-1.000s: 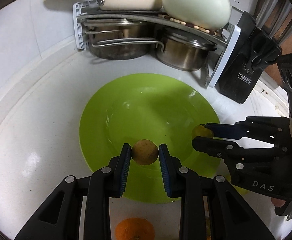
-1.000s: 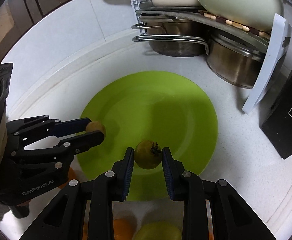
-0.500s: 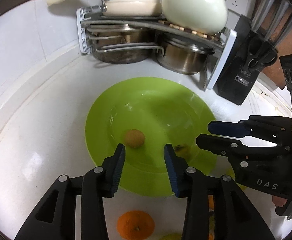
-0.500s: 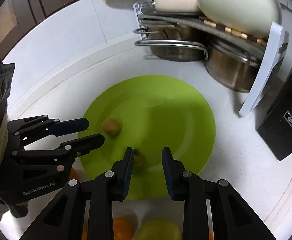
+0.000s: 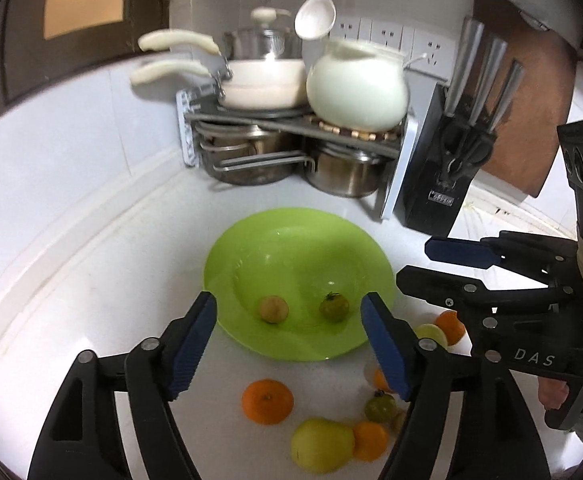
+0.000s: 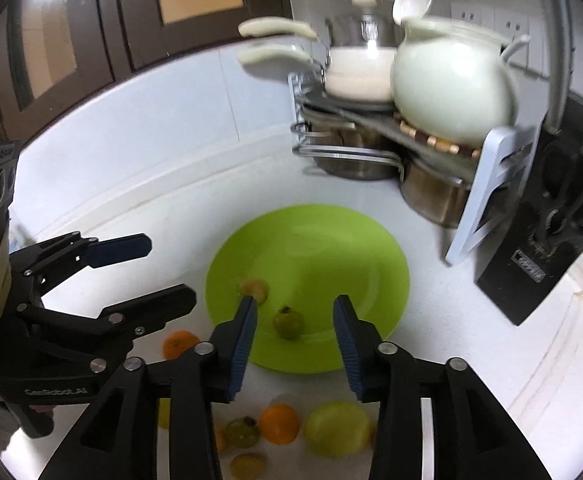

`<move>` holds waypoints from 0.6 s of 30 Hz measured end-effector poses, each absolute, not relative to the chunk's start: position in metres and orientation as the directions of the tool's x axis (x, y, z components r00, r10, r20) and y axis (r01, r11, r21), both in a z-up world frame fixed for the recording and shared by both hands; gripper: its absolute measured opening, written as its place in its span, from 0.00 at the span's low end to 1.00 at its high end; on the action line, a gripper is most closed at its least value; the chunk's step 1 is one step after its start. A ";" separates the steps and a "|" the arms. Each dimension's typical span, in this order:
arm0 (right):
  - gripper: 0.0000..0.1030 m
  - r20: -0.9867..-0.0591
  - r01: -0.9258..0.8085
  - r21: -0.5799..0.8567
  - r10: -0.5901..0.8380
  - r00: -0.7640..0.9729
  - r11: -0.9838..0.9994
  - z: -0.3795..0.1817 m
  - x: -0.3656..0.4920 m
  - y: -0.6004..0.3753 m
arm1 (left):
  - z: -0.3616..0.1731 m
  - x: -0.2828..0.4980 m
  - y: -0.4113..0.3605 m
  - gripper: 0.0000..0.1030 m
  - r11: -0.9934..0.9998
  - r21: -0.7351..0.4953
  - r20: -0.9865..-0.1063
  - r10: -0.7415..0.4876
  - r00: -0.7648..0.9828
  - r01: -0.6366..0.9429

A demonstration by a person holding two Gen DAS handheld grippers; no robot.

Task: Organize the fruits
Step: 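Withdraw both tools from the plate back toward the fruit group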

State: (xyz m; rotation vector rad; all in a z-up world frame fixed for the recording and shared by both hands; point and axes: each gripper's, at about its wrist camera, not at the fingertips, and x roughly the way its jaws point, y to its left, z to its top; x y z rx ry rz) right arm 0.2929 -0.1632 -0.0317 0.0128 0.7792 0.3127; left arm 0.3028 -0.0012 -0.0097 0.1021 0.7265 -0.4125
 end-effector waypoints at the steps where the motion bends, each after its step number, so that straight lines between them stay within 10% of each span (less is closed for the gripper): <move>1: 0.44 -0.682 -0.273 0.119 0.279 0.676 0.955 -0.029 0.288 -0.162 | -0.006 0.297 0.001 0.73 0.916 -0.043 -0.654 -0.327 0.683 0.398; 18: 0.55 -0.589 -0.259 0.068 0.248 0.769 0.964 -0.003 0.207 -0.145 | 0.012 0.221 0.024 0.82 0.912 0.049 -0.581 -0.306 0.754 0.408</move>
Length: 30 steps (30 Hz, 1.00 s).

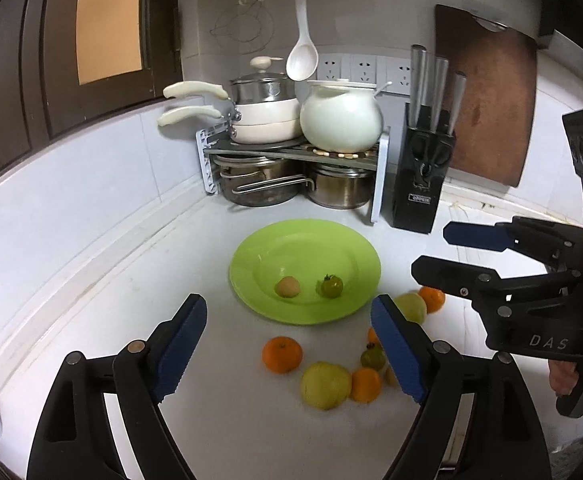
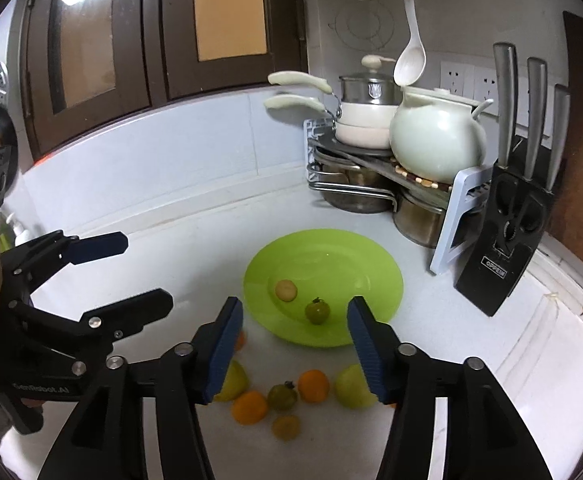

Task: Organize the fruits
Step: 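Withdraw both tools from the plate back toward the fruit group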

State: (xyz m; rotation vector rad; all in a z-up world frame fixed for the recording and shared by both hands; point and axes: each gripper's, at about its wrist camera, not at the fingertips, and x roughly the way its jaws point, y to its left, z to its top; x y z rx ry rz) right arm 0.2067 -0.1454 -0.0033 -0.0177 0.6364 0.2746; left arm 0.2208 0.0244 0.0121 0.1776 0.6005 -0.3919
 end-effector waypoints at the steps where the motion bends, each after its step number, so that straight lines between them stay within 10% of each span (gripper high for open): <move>1: 0.55 -0.587 -0.259 0.062 0.245 0.771 0.964 -0.003 0.203 -0.143 | 0.012 0.218 0.025 0.82 0.909 0.054 -0.580 -0.307 0.755 0.412; 30: 0.55 -0.749 -0.200 0.040 0.161 0.643 0.979 -0.077 0.178 -0.125 | -0.067 0.209 0.024 0.82 0.816 0.073 -0.676 -0.383 0.629 0.574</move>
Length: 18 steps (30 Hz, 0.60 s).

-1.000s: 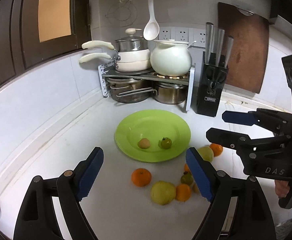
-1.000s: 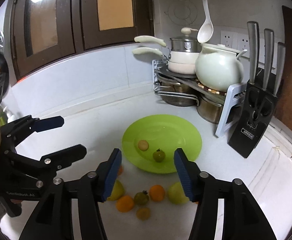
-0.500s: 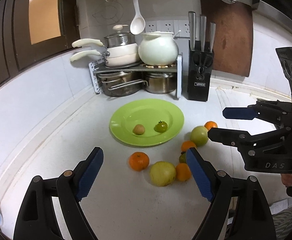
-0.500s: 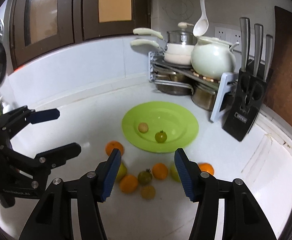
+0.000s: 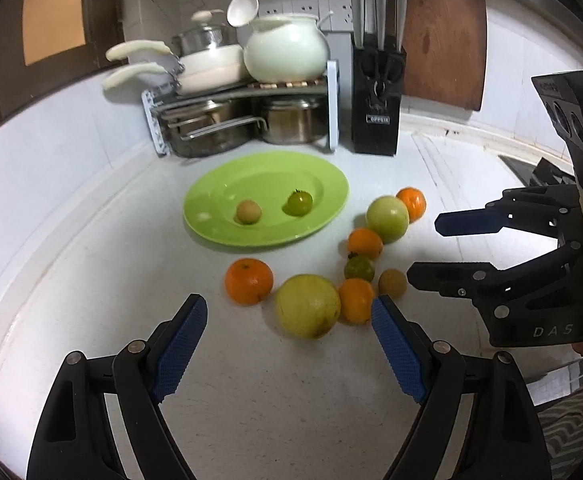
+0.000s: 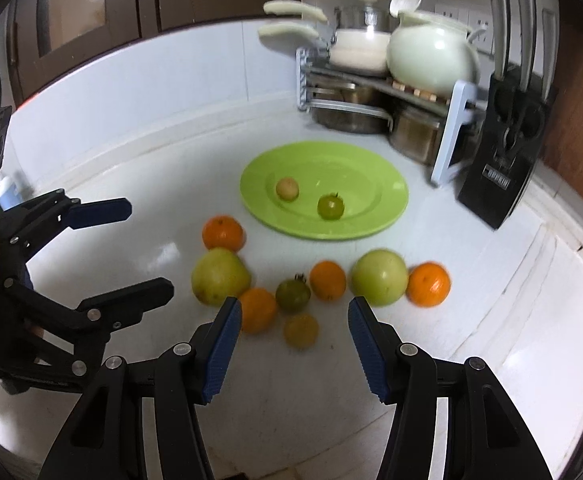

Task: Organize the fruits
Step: 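Withdraw both tools from the plate back toward the fruit group, then grasp the large yellow-green pomelo with the left tool while the right tool grasps a small tan fruit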

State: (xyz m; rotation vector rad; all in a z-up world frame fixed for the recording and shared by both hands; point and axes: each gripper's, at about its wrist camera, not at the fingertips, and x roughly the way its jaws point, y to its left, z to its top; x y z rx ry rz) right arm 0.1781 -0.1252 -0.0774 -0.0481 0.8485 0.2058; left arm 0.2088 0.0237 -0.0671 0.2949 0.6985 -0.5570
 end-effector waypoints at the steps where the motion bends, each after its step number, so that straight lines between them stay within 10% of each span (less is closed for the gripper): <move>1: 0.55 -0.756 -0.198 0.044 0.162 0.635 0.979 -0.081 0.180 -0.126 | -0.070 0.210 0.023 0.82 0.814 0.071 -0.681 -0.383 0.625 0.576; 18: 0.48 -0.812 -0.180 0.113 0.195 0.549 0.977 -0.115 0.199 -0.133 | -0.094 0.236 0.014 0.62 0.782 -0.005 -0.719 -0.436 0.542 0.623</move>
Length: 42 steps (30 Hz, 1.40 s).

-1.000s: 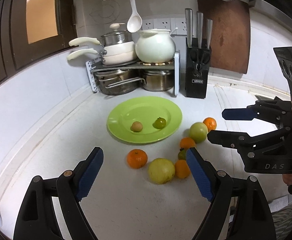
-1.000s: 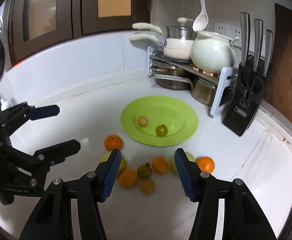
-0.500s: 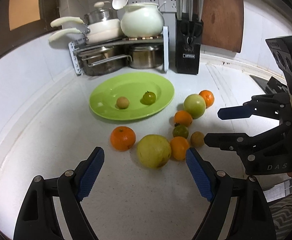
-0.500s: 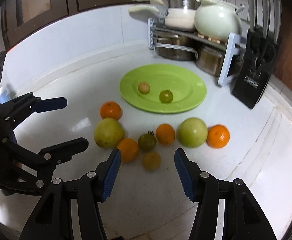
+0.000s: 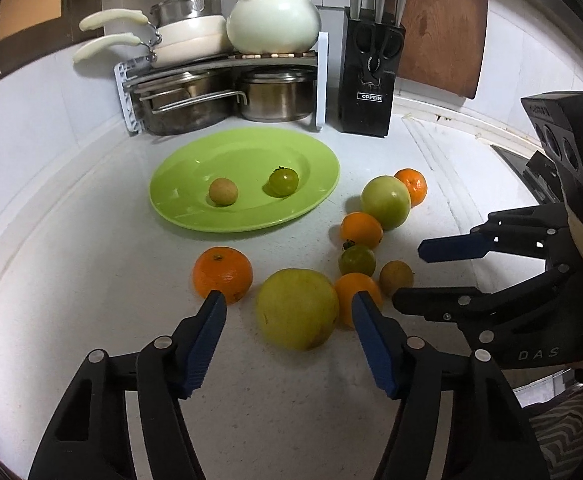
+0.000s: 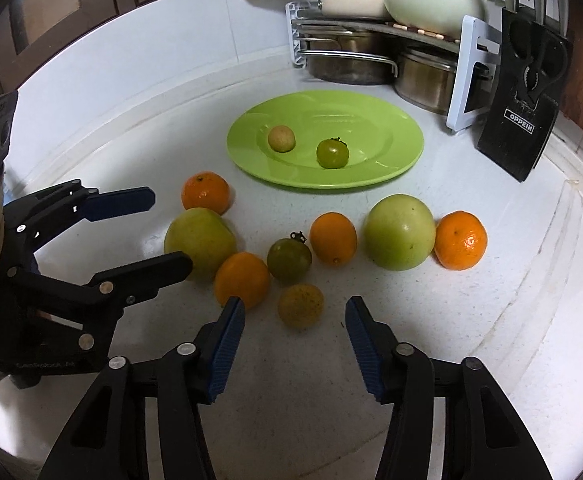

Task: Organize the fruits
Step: 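Grasp the large yellow-green pomelo with the left tool while the right tool grasps a small tan fruit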

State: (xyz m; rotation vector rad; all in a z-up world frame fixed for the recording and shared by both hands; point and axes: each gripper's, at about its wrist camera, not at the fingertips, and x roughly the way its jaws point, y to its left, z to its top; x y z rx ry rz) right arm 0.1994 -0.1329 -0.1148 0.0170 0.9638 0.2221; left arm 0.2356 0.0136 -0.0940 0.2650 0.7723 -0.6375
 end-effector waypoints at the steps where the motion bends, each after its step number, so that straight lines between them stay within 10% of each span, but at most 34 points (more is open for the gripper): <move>1: 0.48 -0.814 -0.180 0.118 0.199 0.546 0.977 -0.116 0.200 -0.133 | -0.095 0.237 0.013 0.62 0.782 -0.014 -0.720 -0.440 0.536 0.624; 42: 0.28 -0.809 -0.190 0.138 0.221 0.545 0.972 -0.116 0.208 -0.136 | -0.096 0.237 0.016 0.47 0.830 -0.069 -0.736 -0.417 0.533 0.554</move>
